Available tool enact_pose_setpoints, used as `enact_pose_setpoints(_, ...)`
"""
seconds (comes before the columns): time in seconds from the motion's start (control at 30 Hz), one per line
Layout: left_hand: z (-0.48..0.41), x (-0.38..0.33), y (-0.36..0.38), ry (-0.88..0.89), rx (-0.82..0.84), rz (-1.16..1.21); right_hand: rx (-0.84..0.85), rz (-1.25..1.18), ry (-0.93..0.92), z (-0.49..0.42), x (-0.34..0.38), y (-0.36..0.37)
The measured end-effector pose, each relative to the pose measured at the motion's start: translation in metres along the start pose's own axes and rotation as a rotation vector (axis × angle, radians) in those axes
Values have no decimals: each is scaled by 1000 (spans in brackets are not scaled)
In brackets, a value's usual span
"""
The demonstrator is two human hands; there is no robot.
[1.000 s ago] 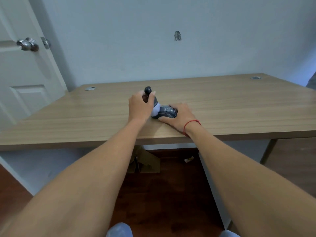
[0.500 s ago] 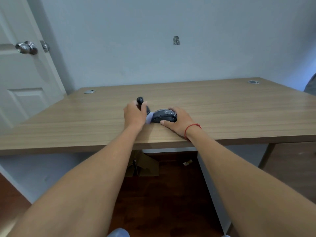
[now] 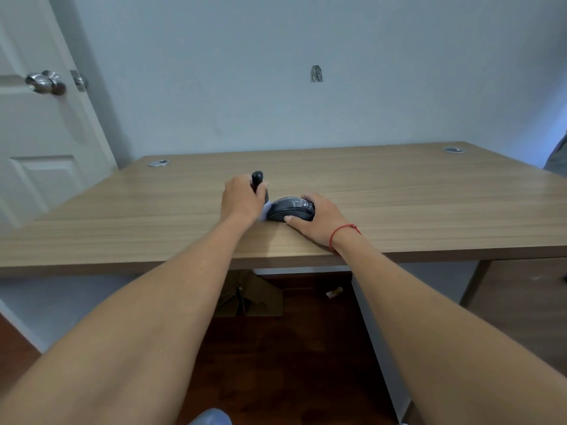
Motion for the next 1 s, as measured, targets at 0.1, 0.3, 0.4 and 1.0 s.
enact_pose_setpoints(0.1, 1, -10, -10, 76, -39, 170, 8, -25, 2, 2, 1, -1)
enact_pose_setpoints(0.3, 2, -11, -1, 52, 37, 57, 16, -38, -18, 4, 2, -1)
enact_pose_setpoints(0.4, 5, -19, -3, 55, 21, -95, 15, -47, -25, 3, 2, -1)
enact_pose_setpoints(1.0, 18, -13, 7, -129, -172, 225, -90, 53, 104, 7, 5, 3)
Point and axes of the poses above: each hand's wrist, its own z-axis away from the middle knuckle, its own y-axis out of the palm, x = y × z, the point moved 3 cm from there along -z, towards the middle knuckle, and after that the axes turned 13 degrees about x, right-handed, at the moved point
